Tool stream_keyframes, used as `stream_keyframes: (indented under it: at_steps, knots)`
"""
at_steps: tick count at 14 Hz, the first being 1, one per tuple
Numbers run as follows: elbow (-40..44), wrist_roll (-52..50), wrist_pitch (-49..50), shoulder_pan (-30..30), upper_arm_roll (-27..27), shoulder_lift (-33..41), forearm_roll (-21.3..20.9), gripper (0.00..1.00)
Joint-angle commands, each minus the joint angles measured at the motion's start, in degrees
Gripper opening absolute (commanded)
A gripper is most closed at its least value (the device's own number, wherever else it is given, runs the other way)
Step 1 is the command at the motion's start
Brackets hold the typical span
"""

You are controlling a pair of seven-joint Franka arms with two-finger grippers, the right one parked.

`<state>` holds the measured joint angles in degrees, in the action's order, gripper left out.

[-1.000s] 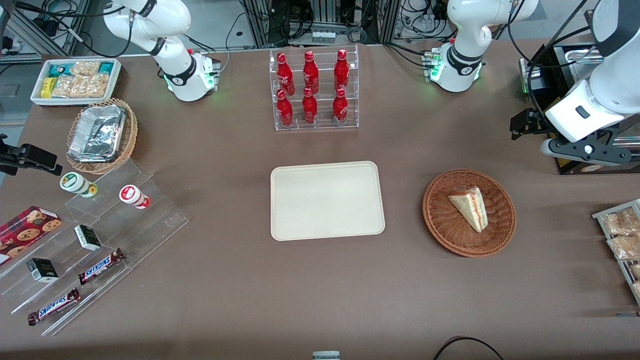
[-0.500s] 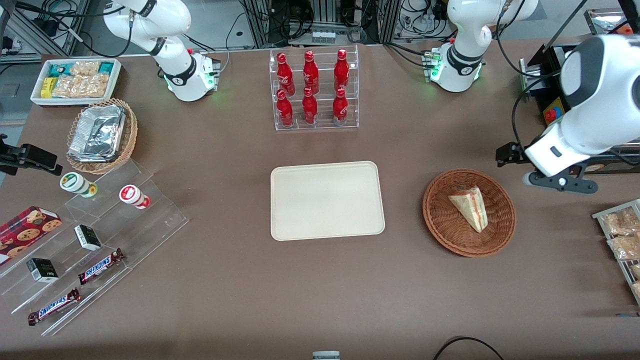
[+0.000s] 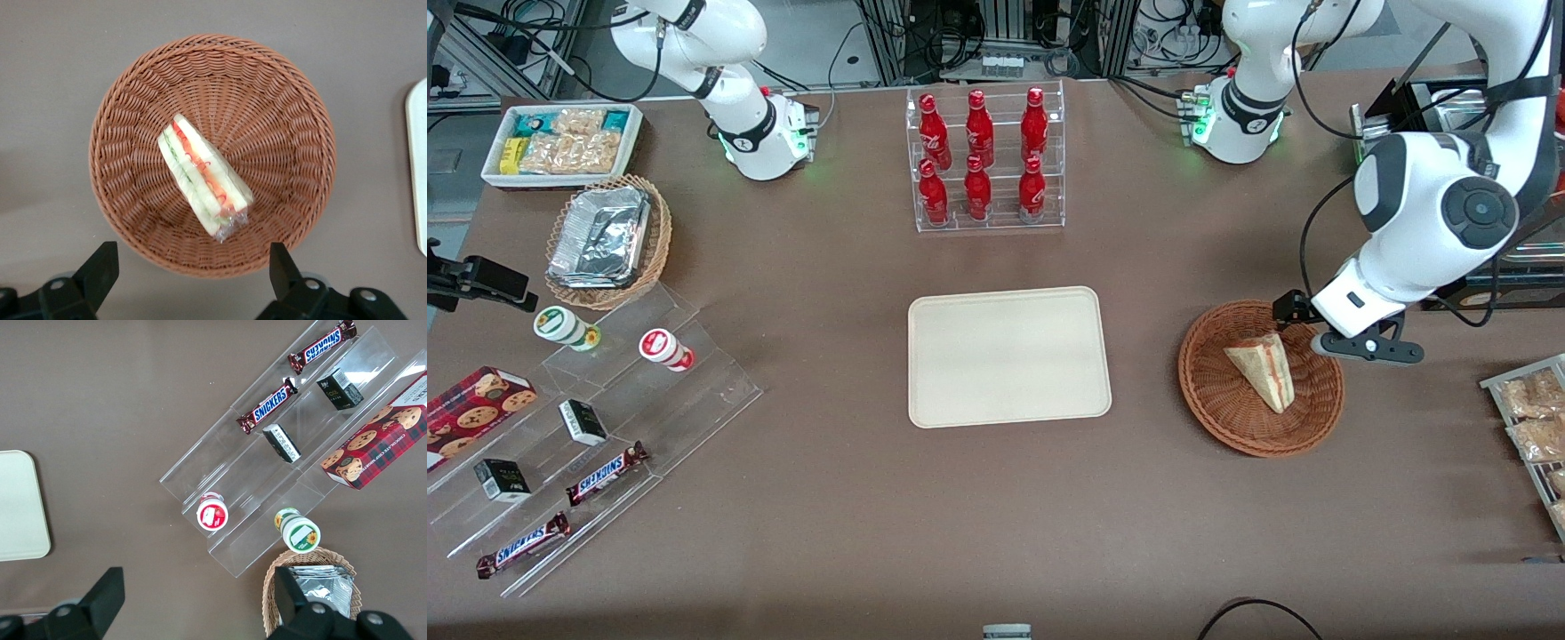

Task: Place sandwich from basket to tray
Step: 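Move the left gripper over the sandwich in the wicker basket, then lower the left gripper and close it on the wrapped sandwich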

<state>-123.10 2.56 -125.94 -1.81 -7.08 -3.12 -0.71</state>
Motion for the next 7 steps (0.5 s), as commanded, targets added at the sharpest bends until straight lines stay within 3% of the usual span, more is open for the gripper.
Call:
stream_keyframes:
  at_steps: [1, 7]
  knots:
    - [-2.59, -6.57, -3.7, -0.39, -0.22, 0.23, 0.44, 1.0]
    - [-2.15, -33.97, -4.75, 0.31, -0.39, -3.19, 0.44, 1.0]
